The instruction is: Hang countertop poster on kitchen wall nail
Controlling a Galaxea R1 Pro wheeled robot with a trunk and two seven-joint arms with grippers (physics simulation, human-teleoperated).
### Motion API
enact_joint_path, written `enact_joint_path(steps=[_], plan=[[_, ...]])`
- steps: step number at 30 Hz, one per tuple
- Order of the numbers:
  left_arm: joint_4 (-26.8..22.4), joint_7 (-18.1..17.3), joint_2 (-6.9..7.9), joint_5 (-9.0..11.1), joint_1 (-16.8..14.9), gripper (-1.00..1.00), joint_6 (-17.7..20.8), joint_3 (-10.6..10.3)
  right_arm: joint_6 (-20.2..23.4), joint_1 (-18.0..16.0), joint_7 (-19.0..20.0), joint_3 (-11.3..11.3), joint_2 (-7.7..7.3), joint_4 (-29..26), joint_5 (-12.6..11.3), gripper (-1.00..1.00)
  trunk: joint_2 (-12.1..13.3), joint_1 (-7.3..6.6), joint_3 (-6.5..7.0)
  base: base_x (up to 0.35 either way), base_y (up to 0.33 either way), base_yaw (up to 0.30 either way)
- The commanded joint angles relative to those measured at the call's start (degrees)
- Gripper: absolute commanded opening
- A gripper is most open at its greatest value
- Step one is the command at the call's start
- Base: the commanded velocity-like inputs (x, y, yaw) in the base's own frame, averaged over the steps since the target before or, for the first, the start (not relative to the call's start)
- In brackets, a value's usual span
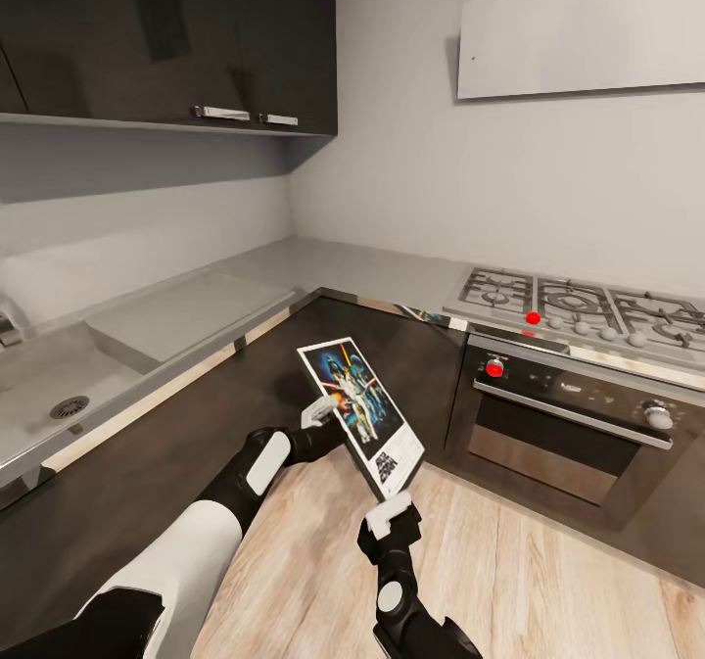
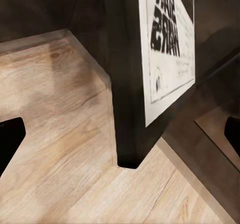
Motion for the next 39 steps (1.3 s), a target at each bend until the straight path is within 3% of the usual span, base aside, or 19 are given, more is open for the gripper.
enact_joint_path(steps=[1, 9, 34, 39], plan=[[-0.04, -0.04, 0.00, 0.35, -0.04, -1.00, 0.20, 0.01, 0.59, -0.04, -0.28, 0.12, 0.00, -0.01, 0.60, 1.00, -0.03, 0.00, -0.06, 0.000, 0.000, 0.000], [-0.04, -0.02, 0.00, 1.86, -0.01, -1.00, 0.20, 0.01, 0.59, -0.12, -0.24, 0.04, 0.00, 0.08, 0.63, 1.00, -0.03, 0.00, -0.06, 0.000, 0.000, 0.000], [-0.04, -0.01, 0.00, 2.03, 0.00, -1.00, 0.20, 0.01, 0.59, -1.36, -0.21, -0.14, 0.00, 0.74, 0.61, 1.00, -0.03, 0.00, -0.06, 0.000, 0.000, 0.000], [-0.04, -0.03, 0.00, 2.05, -0.01, -1.00, 0.20, 0.01, 0.57, -1.66, -0.20, -0.14, 0.00, 1.13, -1.70, 1.00, -0.03, 0.00, -0.06, 0.000, 0.000, 0.000]])
